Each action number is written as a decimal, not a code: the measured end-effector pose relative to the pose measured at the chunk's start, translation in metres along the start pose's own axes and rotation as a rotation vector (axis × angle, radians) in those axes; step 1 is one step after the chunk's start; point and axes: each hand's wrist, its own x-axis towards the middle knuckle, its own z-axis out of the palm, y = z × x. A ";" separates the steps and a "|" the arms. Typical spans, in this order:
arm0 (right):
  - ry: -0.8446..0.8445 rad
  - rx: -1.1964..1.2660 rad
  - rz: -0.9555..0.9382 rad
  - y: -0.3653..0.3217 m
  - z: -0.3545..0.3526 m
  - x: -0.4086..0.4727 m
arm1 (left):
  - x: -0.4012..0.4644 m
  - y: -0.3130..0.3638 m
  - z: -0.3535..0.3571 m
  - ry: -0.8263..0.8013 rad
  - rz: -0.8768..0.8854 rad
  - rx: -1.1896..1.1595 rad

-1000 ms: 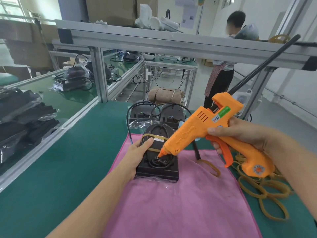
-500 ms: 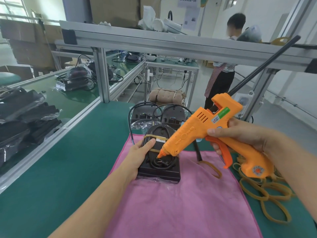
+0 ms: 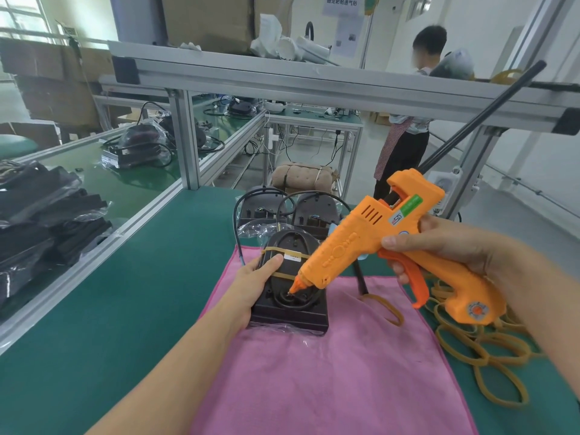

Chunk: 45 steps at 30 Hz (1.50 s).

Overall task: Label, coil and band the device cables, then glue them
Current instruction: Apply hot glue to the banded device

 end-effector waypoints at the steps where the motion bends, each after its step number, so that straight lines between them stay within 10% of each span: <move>1: -0.004 0.000 0.001 0.000 0.000 0.000 | 0.000 0.000 0.000 0.002 0.000 -0.005; 45: 0.060 -0.014 0.035 0.003 0.002 0.005 | -0.002 0.000 0.000 -0.009 0.005 -0.035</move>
